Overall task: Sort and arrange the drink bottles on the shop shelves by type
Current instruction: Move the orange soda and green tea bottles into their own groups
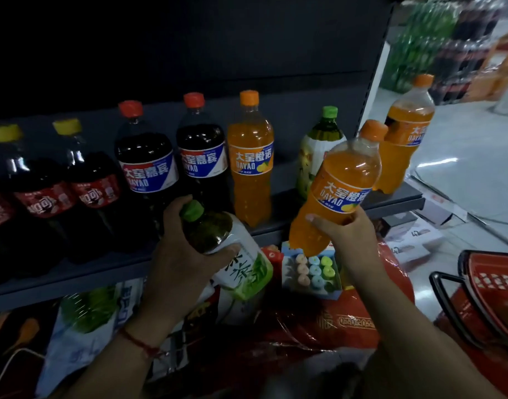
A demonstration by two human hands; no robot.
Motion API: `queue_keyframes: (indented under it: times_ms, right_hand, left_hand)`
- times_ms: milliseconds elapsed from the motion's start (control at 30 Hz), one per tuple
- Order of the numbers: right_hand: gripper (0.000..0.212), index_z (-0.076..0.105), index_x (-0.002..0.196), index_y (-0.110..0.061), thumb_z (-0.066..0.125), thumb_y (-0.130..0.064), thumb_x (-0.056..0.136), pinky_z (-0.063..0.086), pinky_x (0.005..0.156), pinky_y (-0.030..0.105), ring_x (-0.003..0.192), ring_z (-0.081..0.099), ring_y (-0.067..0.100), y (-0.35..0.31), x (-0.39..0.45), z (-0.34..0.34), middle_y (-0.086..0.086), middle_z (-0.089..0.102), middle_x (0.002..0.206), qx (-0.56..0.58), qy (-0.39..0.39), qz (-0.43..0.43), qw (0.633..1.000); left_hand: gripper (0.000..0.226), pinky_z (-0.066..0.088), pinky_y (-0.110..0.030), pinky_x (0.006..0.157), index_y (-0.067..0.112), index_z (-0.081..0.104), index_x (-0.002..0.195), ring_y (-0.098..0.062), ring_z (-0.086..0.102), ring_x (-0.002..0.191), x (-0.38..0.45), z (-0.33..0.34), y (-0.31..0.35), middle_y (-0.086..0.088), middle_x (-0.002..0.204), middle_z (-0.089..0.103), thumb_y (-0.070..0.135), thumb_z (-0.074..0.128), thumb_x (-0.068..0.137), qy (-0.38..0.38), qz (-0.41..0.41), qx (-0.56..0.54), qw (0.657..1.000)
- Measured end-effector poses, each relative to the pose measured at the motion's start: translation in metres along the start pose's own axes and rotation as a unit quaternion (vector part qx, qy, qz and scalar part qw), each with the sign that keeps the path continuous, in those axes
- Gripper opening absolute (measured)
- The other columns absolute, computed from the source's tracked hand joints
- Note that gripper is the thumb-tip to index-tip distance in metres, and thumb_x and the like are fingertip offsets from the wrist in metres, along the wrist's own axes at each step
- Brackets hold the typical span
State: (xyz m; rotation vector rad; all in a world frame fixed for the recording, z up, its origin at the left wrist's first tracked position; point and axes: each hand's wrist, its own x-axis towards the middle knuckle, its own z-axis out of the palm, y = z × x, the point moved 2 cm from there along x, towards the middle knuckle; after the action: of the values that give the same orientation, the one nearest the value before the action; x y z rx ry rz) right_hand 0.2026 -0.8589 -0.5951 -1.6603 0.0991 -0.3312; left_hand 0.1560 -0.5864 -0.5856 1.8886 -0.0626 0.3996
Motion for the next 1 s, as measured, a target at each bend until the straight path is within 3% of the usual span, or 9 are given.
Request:
queue_keyframes:
  times_ms: [133, 300, 433, 633, 733, 833, 900, 967, 1000]
  right_hand:
    - [0.05, 0.059, 0.108, -0.032, 0.086, -0.025, 0.068, 0.049, 0.071, 0.019, 0.089, 0.066, 0.0, -0.018, 0.022, 0.015, -0.016, 0.069, 0.101, 0.009, -0.003, -0.002, 1.0]
    - [0.067, 0.055, 0.126, -0.023, 0.087, -0.027, 0.067, 0.05, 0.088, 0.036, 0.105, 0.061, 0.014, -0.026, 0.054, 0.029, -0.006, 0.066, 0.116, -0.004, -0.017, 0.014, 1.0]
    - [0.065, 0.054, 0.125, -0.023, 0.086, -0.021, 0.068, 0.048, 0.078, 0.026, 0.096, 0.06, 0.007, -0.026, 0.068, 0.041, -0.011, 0.065, 0.106, -0.001, -0.035, 0.017, 0.999]
    - [0.073, 0.048, 0.131, -0.027, 0.085, -0.027, 0.069, 0.05, 0.095, 0.038, 0.116, 0.057, 0.013, -0.016, 0.075, 0.057, -0.007, 0.061, 0.127, -0.033, -0.036, -0.02, 0.999]
    - [0.06, 0.051, 0.124, -0.029, 0.083, -0.03, 0.073, 0.05, 0.097, 0.038, 0.112, 0.058, 0.009, -0.012, 0.072, 0.06, -0.012, 0.062, 0.12, -0.044, -0.034, -0.04, 0.998]
    - [0.058, 0.051, 0.125, -0.026, 0.081, -0.03, 0.076, 0.05, 0.098, 0.039, 0.111, 0.058, 0.01, -0.015, 0.072, 0.06, -0.012, 0.061, 0.119, -0.054, -0.044, -0.021, 0.997]
    - [0.06, 0.048, 0.132, -0.022, 0.077, -0.028, 0.081, 0.053, 0.09, 0.029, 0.107, 0.058, 0.004, -0.024, 0.061, 0.058, -0.013, 0.06, 0.117, -0.045, -0.04, -0.017, 0.998]
    - [0.047, 0.049, 0.129, -0.025, 0.071, -0.026, 0.087, 0.049, 0.074, 0.01, 0.098, 0.058, -0.008, -0.037, 0.035, 0.052, -0.018, 0.057, 0.11, -0.035, -0.022, -0.044, 0.998]
    - [0.04, 0.05, 0.124, -0.028, 0.068, -0.028, 0.089, 0.047, 0.07, 0.007, 0.096, 0.058, -0.011, -0.04, 0.017, 0.048, -0.021, 0.057, 0.109, -0.038, -0.031, -0.058, 0.997]
  left_hand:
    - [0.098, 0.046, -0.02, 0.082, 0.055, 0.03, 0.132, 0.027, 0.049, 0.098, 0.003, -0.014, -0.008, 0.053, 0.103, 0.047, 0.024, 0.093, 0.063, 0.01, -0.007, -0.012, 1.0]
    - [0.101, 0.051, -0.039, 0.092, 0.05, 0.031, 0.137, -0.001, 0.055, 0.108, 0.004, -0.017, -0.008, 0.038, 0.115, 0.048, 0.026, 0.094, 0.062, 0.011, -0.003, -0.003, 1.0]
    - [0.098, 0.053, -0.039, 0.091, 0.053, 0.03, 0.133, 0.004, 0.055, 0.107, 0.004, -0.016, -0.005, 0.033, 0.116, 0.05, 0.031, 0.093, 0.061, 0.02, 0.007, -0.01, 1.0]
    - [0.098, 0.054, -0.046, 0.092, 0.056, 0.03, 0.13, -0.012, 0.057, 0.113, 0.005, -0.012, -0.001, 0.03, 0.12, 0.05, 0.032, 0.093, 0.06, 0.014, 0.003, -0.004, 1.0]
    - [0.096, 0.054, -0.044, 0.092, 0.055, 0.031, 0.13, -0.01, 0.057, 0.112, 0.005, -0.009, 0.0, 0.03, 0.12, 0.049, 0.03, 0.093, 0.06, 0.01, 0.005, -0.007, 1.0]
    - [0.093, 0.053, -0.034, 0.088, 0.055, 0.032, 0.128, 0.001, 0.056, 0.108, 0.005, -0.007, 0.002, 0.033, 0.118, 0.048, 0.03, 0.092, 0.062, 0.009, 0.004, -0.022, 1.0]
    - [0.09, 0.051, -0.026, 0.083, 0.057, 0.033, 0.124, 0.009, 0.055, 0.106, 0.003, -0.006, 0.005, 0.033, 0.116, 0.051, 0.027, 0.092, 0.063, 0.009, 0.001, -0.042, 0.999]
    - [0.087, 0.05, -0.02, 0.079, 0.06, 0.035, 0.118, 0.014, 0.055, 0.104, 0.002, -0.006, 0.01, 0.03, 0.116, 0.053, 0.022, 0.092, 0.064, 0.013, 0.0, -0.062, 0.998]
    - [0.086, 0.049, -0.018, 0.078, 0.061, 0.035, 0.115, 0.015, 0.055, 0.102, 0.001, -0.007, 0.013, 0.028, 0.116, 0.054, 0.02, 0.092, 0.064, 0.013, -0.002, -0.071, 0.997]
